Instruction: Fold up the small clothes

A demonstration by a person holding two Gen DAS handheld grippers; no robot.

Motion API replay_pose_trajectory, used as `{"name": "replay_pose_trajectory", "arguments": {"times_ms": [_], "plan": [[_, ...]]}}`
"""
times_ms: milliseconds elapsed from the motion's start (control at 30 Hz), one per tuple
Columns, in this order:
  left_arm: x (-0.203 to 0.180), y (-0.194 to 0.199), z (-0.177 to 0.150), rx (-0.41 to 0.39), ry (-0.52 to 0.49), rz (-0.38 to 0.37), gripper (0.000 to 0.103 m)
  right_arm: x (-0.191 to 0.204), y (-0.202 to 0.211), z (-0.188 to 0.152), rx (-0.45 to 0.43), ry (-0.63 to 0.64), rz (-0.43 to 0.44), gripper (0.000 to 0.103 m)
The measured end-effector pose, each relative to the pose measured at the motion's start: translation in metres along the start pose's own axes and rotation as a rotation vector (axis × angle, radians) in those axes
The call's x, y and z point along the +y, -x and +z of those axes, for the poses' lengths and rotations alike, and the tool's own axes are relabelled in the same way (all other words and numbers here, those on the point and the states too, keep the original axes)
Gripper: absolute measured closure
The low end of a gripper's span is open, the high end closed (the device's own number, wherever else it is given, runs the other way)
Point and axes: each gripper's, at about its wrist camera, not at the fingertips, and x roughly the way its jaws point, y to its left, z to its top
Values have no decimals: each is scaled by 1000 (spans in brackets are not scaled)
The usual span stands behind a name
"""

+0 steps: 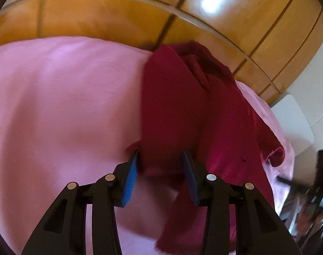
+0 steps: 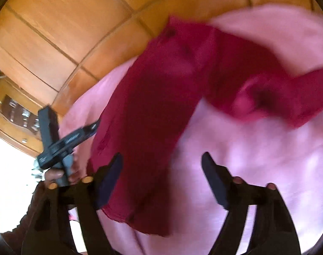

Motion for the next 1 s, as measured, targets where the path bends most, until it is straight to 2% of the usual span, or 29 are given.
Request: {"name": "replay_pose_trajectory", "arguments": {"times_ms": [67,100,133,167,233,433,600,667,733,833,867,900,933,967,1000], "plan": [[0,-10,4,7,8,-3,64,-1,-18,1,15,-22,8,58],[2,-11,5,6,19,-12,76,2,-25,2,9,-24,12,64],[4,-10,6,-1,29,-12,83,7,-29,4,3,-13,8,78],[6,-7,7,-8,42,-20,92,16,-27,3,-11,11,-18,84],[12,8,9,-53,72,-51,94,27,-20,6,-52,64,-54,92],[16,77,14,-201,101,-114,96,27,25,13,-163,191,-203,96],[49,141,26,-332,211,-103,97,-19,59,32,-216,114,-320,96],[74,165,39,-372,275,-62,97,-30,57,43,-217,98,-388,96],[101,181,55,-398,316,43,97,-40,56,50,-214,86,-436,96],[138,192,74,-386,404,194,97,-59,52,61,-216,76,-505,96],[147,199,75,-399,442,291,95,-60,49,64,-219,79,-527,96],[150,202,74,-403,455,331,86,-61,46,70,-217,87,-551,96],[151,207,70,-408,460,329,79,-62,44,73,-213,98,-568,96],[148,209,64,-408,461,315,65,-62,45,74,-210,111,-585,96],[143,208,57,-404,459,294,57,-62,43,77,-205,128,-607,96]]}}
